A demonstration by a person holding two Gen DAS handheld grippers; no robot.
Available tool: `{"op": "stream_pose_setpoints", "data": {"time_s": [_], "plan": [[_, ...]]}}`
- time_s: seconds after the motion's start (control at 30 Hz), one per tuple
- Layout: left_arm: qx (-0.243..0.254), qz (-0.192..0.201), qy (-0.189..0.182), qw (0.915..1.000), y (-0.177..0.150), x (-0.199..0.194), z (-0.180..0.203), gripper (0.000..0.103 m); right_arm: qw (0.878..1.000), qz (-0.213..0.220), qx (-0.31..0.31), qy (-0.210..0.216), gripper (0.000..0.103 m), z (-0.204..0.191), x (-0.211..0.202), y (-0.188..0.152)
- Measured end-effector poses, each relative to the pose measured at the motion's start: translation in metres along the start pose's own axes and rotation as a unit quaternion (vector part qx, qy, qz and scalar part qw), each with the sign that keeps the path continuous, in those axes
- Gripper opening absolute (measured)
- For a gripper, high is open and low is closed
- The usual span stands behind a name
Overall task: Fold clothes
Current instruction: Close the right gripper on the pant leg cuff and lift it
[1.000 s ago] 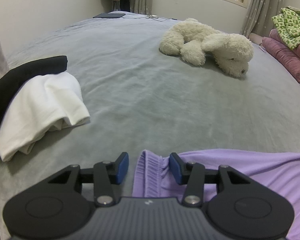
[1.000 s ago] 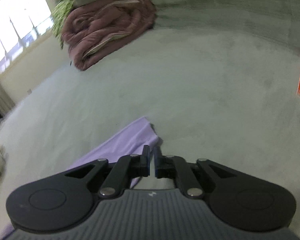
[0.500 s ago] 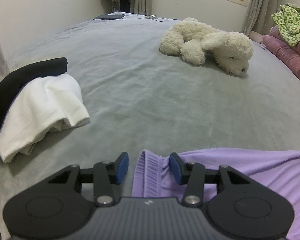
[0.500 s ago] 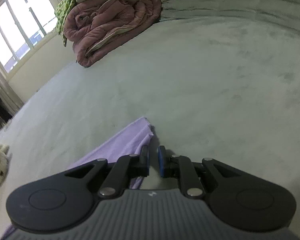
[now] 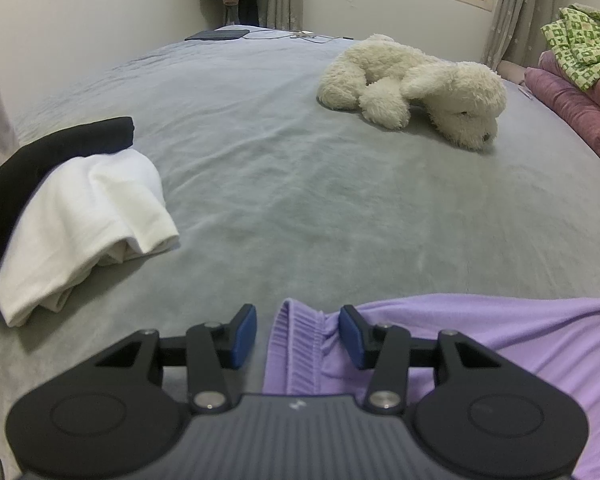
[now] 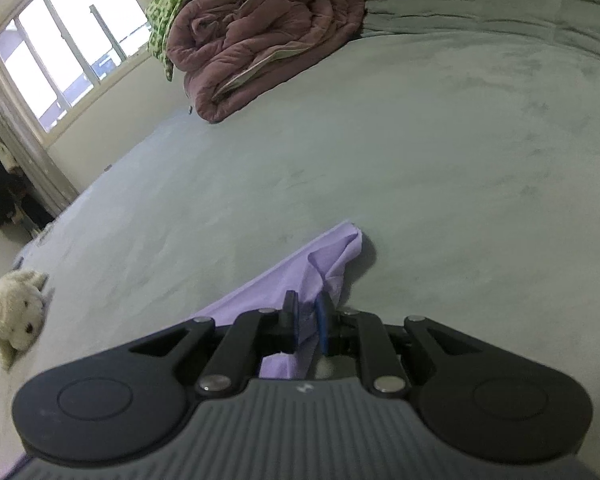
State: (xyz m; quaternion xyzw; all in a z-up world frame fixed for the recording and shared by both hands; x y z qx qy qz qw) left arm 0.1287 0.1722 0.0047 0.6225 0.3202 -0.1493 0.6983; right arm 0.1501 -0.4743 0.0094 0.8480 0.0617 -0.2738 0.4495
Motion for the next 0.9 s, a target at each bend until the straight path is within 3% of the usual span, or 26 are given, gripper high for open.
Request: {"op": "stream_pose_setpoints", "data": {"time_s": [0.2, 0.5, 0.67, 0.77, 0.9], "plan": [[0.002, 0.000, 0.001, 1.0000, -0.001, 0.000, 0.002, 0.048, 0.999, -0.008, 0.025, 0.041, 0.016, 0.000, -0.005, 0.001], [0.004, 0.000, 0.001, 1.0000, 0.000, 0.000, 0.002, 0.048, 0.996, 0.014, 0.075, 0.036, 0.016, 0.016, -0.013, 0.012], [0.004, 0.000, 0.002, 1.0000, 0.000, 0.000, 0.003, 0.048, 0.992, -0.024, 0.122, 0.008, 0.016, 0.035, -0.008, 0.010], [0.005, 0.001, 0.002, 1.0000, 0.000, 0.000, 0.003, 0.048, 0.991, -0.025, 0.129, 0.000, 0.016, 0.039, -0.006, 0.008], [0.007, 0.001, 0.003, 1.0000, 0.000, 0.001, 0.003, 0.048, 0.996, -0.017, 0.088, 0.024, 0.018, 0.023, -0.009, 0.005]]}}
Point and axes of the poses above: each gripper's, at about its wrist camera, not at the fingertips, and x roughly the way its jaws point, z to its right, y to its top, the point moved 3 cm from there along x, roughly the way its jaws point, and after that the axes turned 6 degrees about z, right-handed, at the moved point
